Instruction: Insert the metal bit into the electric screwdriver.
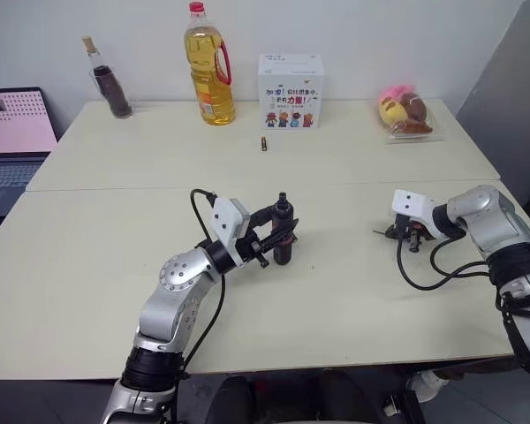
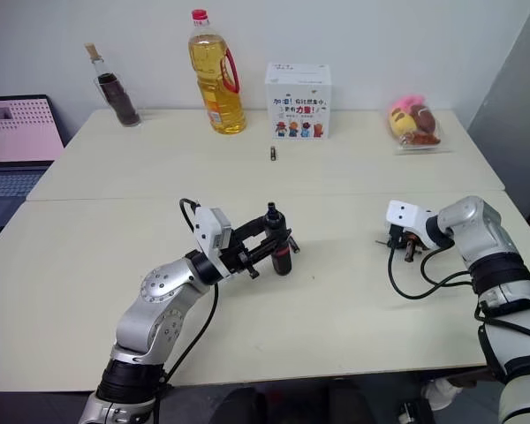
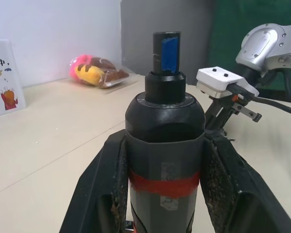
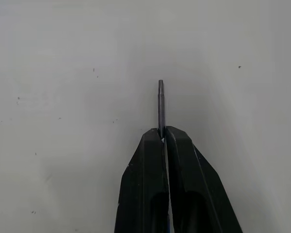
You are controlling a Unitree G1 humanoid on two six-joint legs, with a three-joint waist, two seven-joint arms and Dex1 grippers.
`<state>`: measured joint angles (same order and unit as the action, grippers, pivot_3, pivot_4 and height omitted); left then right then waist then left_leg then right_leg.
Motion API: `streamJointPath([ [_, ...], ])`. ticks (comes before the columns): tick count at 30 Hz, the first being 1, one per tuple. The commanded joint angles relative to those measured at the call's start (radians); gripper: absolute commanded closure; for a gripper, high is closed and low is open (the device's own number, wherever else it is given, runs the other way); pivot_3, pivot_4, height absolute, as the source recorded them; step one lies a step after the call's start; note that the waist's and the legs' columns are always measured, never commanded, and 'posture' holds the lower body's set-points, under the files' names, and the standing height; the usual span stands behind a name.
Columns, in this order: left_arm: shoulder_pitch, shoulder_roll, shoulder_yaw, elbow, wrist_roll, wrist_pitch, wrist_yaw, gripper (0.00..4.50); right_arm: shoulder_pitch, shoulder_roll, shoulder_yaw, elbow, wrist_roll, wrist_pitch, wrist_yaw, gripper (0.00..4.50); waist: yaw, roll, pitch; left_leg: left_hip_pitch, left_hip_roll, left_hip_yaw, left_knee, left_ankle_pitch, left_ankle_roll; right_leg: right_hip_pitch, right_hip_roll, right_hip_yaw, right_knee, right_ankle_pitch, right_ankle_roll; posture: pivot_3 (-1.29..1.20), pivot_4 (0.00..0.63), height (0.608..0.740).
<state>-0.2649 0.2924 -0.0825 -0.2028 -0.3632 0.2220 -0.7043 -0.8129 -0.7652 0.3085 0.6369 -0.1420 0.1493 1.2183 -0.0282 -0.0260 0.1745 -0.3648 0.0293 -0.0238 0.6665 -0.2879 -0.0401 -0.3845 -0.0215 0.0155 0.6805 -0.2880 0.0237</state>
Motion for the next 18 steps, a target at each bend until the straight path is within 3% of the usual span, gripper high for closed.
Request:
streamJointPath([
  [1,0.008,0.025,0.024,-0.008,-0.019,0.014,-0.012,2.85,0.057,-0.036,-0.153,-0.240,0.180,0.091,0.073,4.48,-0.001,0.001,0.000,0.000,0.000,0.000,-0.001,0.000,0.000,0.000,0.000,0.000,0.000,0.000,0.000,0.00,0.150,0.740],
  [5,0.003,0.044,0.034,0.004,-0.046,0.027,-0.032,2.85,0.150,-0.015,-0.315,-0.509,0.383,0.248,0.044,4.48,-0.002,0.002,0.001,0.000,0.001,0.000,-0.003,0.000,0.000,-0.002,0.000,0.000,0.000,0.000,0.000,0.00,0.150,0.740],
  [11,-0.020,0.063,0.047,0.034,-0.076,0.038,-0.059,2.85,0.211,0.088,-0.498,-0.825,0.647,0.501,-0.146,4.48,-0.002,0.002,0.001,0.000,0.001,-0.001,-0.003,0.000,0.000,-0.002,0.001,-0.001,0.000,0.000,0.000,0.00,0.150,0.740],
  [15,-0.043,0.082,0.047,0.065,-0.086,0.041,-0.094,2.85,0.242,0.188,-0.502,-1.031,0.746,0.602,-0.309,4.48,-0.002,0.002,0.001,0.000,0.001,-0.001,-0.004,0.000,0.000,-0.002,0.002,0.000,0.000,0.000,0.000,0.00,0.150,0.740],
  [18,-0.058,0.087,0.043,0.081,-0.088,0.039,-0.109,2.85,0.189,0.217,-0.485,-1.037,0.774,0.650,-0.378,4.48,-0.002,0.002,0.001,-0.001,0.000,0.000,-0.004,0.000,0.000,-0.003,0.002,0.000,0.000,0.000,0.000,0.00,0.150,0.740],
])
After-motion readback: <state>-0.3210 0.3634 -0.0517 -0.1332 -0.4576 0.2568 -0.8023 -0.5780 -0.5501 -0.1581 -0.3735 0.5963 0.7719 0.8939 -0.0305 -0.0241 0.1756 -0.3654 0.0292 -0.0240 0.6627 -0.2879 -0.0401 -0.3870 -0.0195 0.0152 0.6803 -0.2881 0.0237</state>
